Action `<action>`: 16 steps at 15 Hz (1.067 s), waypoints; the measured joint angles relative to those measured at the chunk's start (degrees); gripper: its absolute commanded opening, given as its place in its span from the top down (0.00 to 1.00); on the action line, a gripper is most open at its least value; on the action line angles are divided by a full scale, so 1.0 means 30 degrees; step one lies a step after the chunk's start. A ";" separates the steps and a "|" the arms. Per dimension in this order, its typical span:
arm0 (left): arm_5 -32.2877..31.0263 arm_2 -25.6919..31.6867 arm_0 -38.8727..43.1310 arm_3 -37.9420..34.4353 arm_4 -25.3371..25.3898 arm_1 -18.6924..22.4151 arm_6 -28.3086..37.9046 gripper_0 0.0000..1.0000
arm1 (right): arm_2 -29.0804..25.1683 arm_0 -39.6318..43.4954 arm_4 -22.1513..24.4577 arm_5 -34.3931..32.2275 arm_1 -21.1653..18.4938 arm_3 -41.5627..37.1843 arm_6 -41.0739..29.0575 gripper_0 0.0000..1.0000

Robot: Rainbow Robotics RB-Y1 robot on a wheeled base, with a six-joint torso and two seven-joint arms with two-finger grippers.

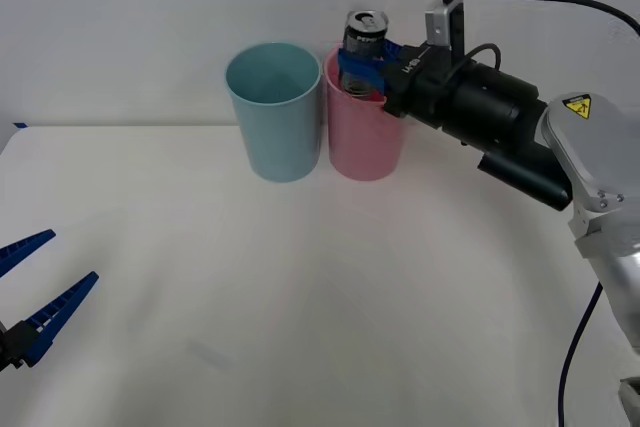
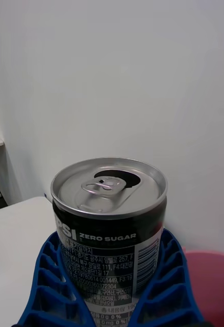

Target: Grasp the object on the table and drop it into the matching bin: aluminum can to the light blue bin, PET bottle to the pink bin.

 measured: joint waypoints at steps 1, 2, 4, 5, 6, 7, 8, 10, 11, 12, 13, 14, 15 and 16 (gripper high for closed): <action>0.0000 0.0000 0.0000 0.0000 0.0000 0.0000 0.0000 0.00 | 0.0072 -0.0670 0.0280 -0.0004 0.0290 0.0701 -0.0051 1.00; 0.0000 0.0000 0.0000 0.0000 0.0000 0.0000 -0.0002 0.00 | 0.0163 -0.1425 0.0508 0.0007 0.0611 0.1511 -0.0102 1.00; 0.0000 0.0000 0.0000 0.0000 0.0000 0.0000 0.0000 0.00 | 0.0365 -0.2813 0.0711 0.0091 0.1263 0.3162 -0.0110 1.00; 0.0000 0.0000 0.0000 0.0000 0.0000 0.0000 -0.0001 0.00 | 0.0394 -0.3394 0.0946 0.0241 0.1611 0.3883 -0.0111 1.00; 0.0000 0.0000 -0.0001 0.0000 0.0000 0.0000 -0.0001 0.00 | 0.0421 -0.3955 0.1214 0.0573 0.1999 0.4519 -0.0111 1.00; 0.0000 0.0000 -0.0001 0.0000 0.0000 0.0000 -0.0002 0.00 | 0.0518 -0.4465 0.1422 0.1007 0.2334 0.5072 -0.0111 1.00; 0.0000 0.0000 -0.0001 0.0000 0.0000 0.0000 0.0000 0.00 | 0.0753 -0.4869 0.1487 0.1524 0.2576 0.5545 -0.0111 1.00; 0.0000 0.0000 -0.0001 0.0000 0.0000 0.0000 -0.0001 0.00 | 0.1629 -0.5652 0.1499 0.3177 0.3033 0.6489 -0.0111 1.00; 0.0000 0.0000 -0.0001 0.0000 0.0000 0.0000 -0.0001 0.00 | 0.1908 -0.5995 0.1499 0.3780 0.3300 0.6933 -0.0081 1.00; 0.0000 0.0000 -0.0001 0.0000 0.0000 0.0000 -0.0002 0.00 | 0.2032 -0.6353 0.1500 0.4286 0.3677 0.7495 0.0008 1.00; 0.0000 0.0000 -0.0001 0.0000 0.0000 0.0000 0.0000 0.00 | 0.2064 -0.6714 0.1529 0.4767 0.4071 0.8008 0.0098 1.00; 0.0000 0.0000 0.0000 0.0000 0.0000 0.0000 0.0000 0.00 | 0.2079 -0.6991 0.1621 0.5223 0.4385 0.8474 0.0161 1.00; 0.0000 0.0000 0.0000 0.0000 0.0000 0.0000 -0.0001 0.00 | 0.2106 -0.7308 0.1688 0.5796 0.4735 0.8953 0.0245 1.00; 0.0000 0.0000 0.0000 0.0000 0.0000 0.0000 -0.0001 0.00 | 0.2145 -0.7584 0.1711 0.6411 0.5052 0.9443 0.0355 1.00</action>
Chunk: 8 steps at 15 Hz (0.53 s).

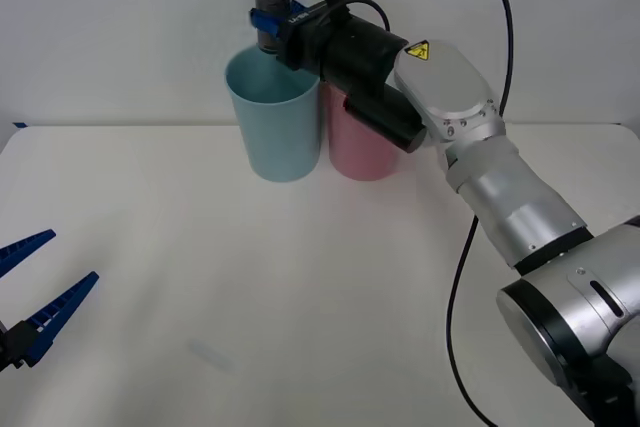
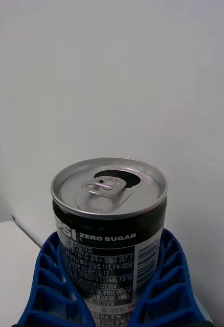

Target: Grasp the object on the table and drop it into the matching bin: aluminum can to the light blue bin, PET bottle to the pink bin.

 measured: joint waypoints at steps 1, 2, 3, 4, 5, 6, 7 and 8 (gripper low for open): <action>0.0000 0.0000 0.0000 0.0000 0.0000 0.0000 0.0000 0.00 | 0.0057 -0.0201 0.0018 0.0506 0.0211 0.0307 0.0114 1.00; 0.0000 0.0000 0.0000 0.0000 0.0000 0.0000 0.0001 0.00 | 0.0197 -0.0286 0.0031 0.0991 0.0370 0.0447 0.0222 1.00; 0.0000 0.0000 0.0000 0.0000 0.0000 0.0000 0.0001 0.00 | 0.0403 -0.0297 0.0042 0.1408 0.0461 0.0475 0.0282 1.00; 0.0000 0.0000 0.0000 0.0000 0.0000 0.0000 0.0001 0.00 | 0.0530 -0.0300 0.0038 0.1574 0.0497 0.0478 0.0292 1.00; 0.0000 0.0000 0.0000 0.0000 0.0000 0.0000 0.0000 0.00 | 0.0584 -0.0310 0.0042 0.1600 0.0518 0.0479 0.0303 0.98; 0.0000 0.0000 0.0000 0.0000 0.0000 0.0000 0.0000 0.00 | 0.0620 -0.0322 0.0032 0.1600 0.0522 0.0479 0.0330 0.81; 0.0000 0.0000 0.0000 0.0000 0.0000 0.0000 0.0000 0.00 | 0.0627 -0.0312 0.0029 0.1593 0.0522 0.0480 0.0347 0.08; 0.0000 0.0000 0.0000 0.0000 0.0000 0.0000 0.0001 0.00 | 0.0628 -0.0309 -0.0010 0.1602 0.0518 0.0480 0.0314 0.00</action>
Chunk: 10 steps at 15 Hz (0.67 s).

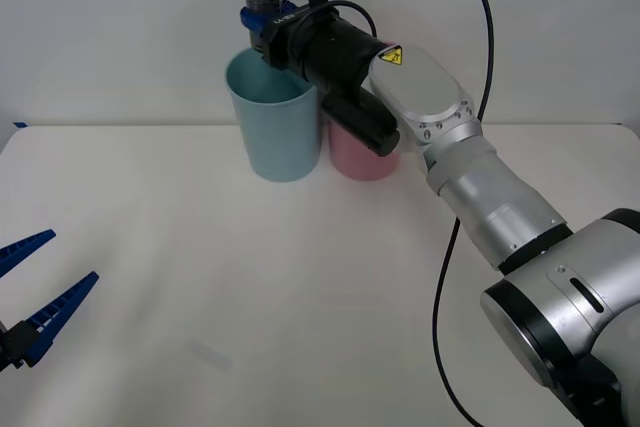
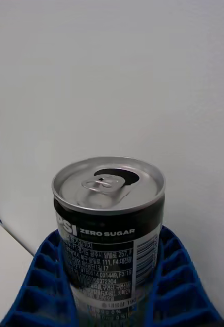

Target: Grasp the object on the table and drop it into the matching bin: aluminum can to the light blue bin, PET bottle to the pink bin.

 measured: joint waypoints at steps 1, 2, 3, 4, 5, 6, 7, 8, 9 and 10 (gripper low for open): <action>0.0000 0.0000 0.0000 0.0000 0.0000 0.0000 -0.0001 0.00 | 0.0000 0.0001 -0.0063 0.0003 -0.0017 0.0000 -0.0020 0.00; 0.0000 0.0000 0.0000 0.0000 0.0000 0.0000 -0.0001 0.00 | 0.0000 0.0001 -0.0075 0.0004 -0.0014 0.0000 0.0026 0.00; 0.0000 0.0000 0.0000 0.0000 0.0000 0.0000 0.0000 0.00 | 0.0000 0.0002 -0.0078 0.0004 0.0001 0.0000 0.0036 0.00; 0.0000 0.0000 0.0000 0.0000 0.0000 0.0000 0.0000 0.00 | 0.0000 0.0002 -0.0078 0.0004 0.0004 0.0000 0.0049 0.00; 0.0000 0.0000 0.0000 0.0000 0.0000 0.0000 0.0000 0.00 | 0.0000 0.0003 -0.0079 0.0004 0.0004 0.0000 0.0064 0.00; 0.0000 0.0000 0.0000 0.0000 0.0000 0.0000 -0.0001 0.00 | -0.0007 0.0013 -0.0132 -0.0001 0.0004 -0.0004 0.0078 0.00; 0.0000 0.0000 0.0000 0.0000 0.0000 0.0000 -0.0001 0.00 | -0.0023 0.0028 -0.0251 -0.0036 -0.0001 -0.0019 0.0103 0.00; 0.0000 0.0000 0.0000 0.0000 0.0000 0.0000 0.0000 0.00 | -0.0026 0.0111 -0.0349 -0.0112 -0.0072 -0.0112 0.0122 0.00; 0.0000 0.0000 0.0000 0.0000 0.0000 0.0000 0.0000 0.00 | -0.0021 0.0311 -0.0394 -0.0200 -0.0209 -0.0379 0.0126 0.00; 0.0000 0.0000 0.0000 0.0000 0.0000 0.0000 -0.0001 0.00 | -0.0005 0.0676 -0.0403 -0.0291 -0.0375 -0.0951 0.0138 0.00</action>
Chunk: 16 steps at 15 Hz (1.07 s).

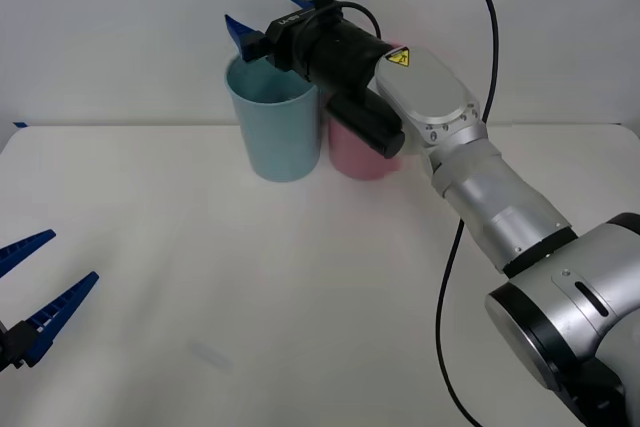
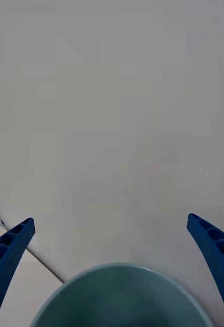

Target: Grasp the object on the table and drop it into the matching bin: aluminum can to the light blue bin, PET bottle to the pink bin.

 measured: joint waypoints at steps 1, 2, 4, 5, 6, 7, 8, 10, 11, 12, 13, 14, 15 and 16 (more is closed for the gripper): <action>0.0000 0.0000 0.0000 0.0000 0.0000 0.0000 0.0000 0.00 | 0.0025 0.0530 -0.0001 -0.0120 -0.0207 -0.0751 0.0006 0.00; 0.0000 0.0000 0.0000 0.0000 0.0000 0.0000 0.0000 0.00 | 0.0090 0.1010 -0.0002 -0.0295 -0.0416 -0.1409 -0.0027 0.00; 0.0000 0.0000 0.0000 0.0000 0.0000 0.0000 0.0000 0.00 | 0.0202 0.2201 -0.0003 -0.0955 -0.1057 -0.2958 -0.0113 0.00; 0.0000 0.0000 0.0000 0.0000 0.0000 0.0000 0.0000 0.00 | 0.0208 0.2721 -0.0003 -0.1363 -0.1383 -0.3664 -0.0147 0.00; 0.0000 0.0000 0.0000 0.0000 0.0000 0.0000 0.0001 0.00 | 0.0209 0.3351 -0.0003 -0.1830 -0.1809 -0.4470 -0.0163 0.00; 0.0000 0.0000 0.0000 0.0000 0.0000 0.0000 0.0001 0.00 | 0.0210 0.4062 -0.0032 -0.2363 -0.2313 -0.5431 -0.0201 0.00; 0.0000 0.0000 0.0000 0.0000 0.0000 0.0000 0.0001 0.00 | 0.0221 0.4760 -0.0113 -0.2770 -0.2839 -0.6338 -0.0256 0.00; 0.0000 0.0000 0.0000 0.0000 0.0000 0.0000 -0.0001 0.00 | 0.0263 0.6156 -0.0358 -0.3288 -0.3869 -0.8087 -0.0299 0.00; 0.0000 0.0000 -0.0001 0.0000 0.0000 0.0000 0.0000 0.00 | 0.0266 0.6923 -0.0533 -0.3564 -0.4433 -0.8933 -0.0272 0.00; 0.0000 0.0000 0.0000 0.0000 0.0000 0.0000 0.0001 0.00 | 0.0250 0.7572 -0.0649 -0.3760 -0.4931 -0.9624 -0.0217 0.00; 0.0000 0.0000 0.0000 0.0000 0.0000 0.0000 0.0001 0.00 | 0.0126 0.8284 -0.0710 -0.3942 -0.5411 -1.0385 -0.0171 0.00; 0.0000 0.0000 0.0000 0.0000 0.0000 0.0000 0.0000 0.00 | -0.0141 0.9072 -0.0723 -0.4261 -0.5864 -1.1146 -0.0128 0.00; 0.0000 0.0000 0.0000 0.0000 0.0000 0.0000 0.0000 0.00 | -0.0514 0.9775 -0.0717 -0.4729 -0.6241 -1.1772 -0.0093 0.00; 0.0000 0.0000 0.0000 0.0000 0.0000 0.0000 0.0000 0.00 | -0.0986 1.0448 -0.0729 -0.5364 -0.6565 -1.2336 -0.0031 0.00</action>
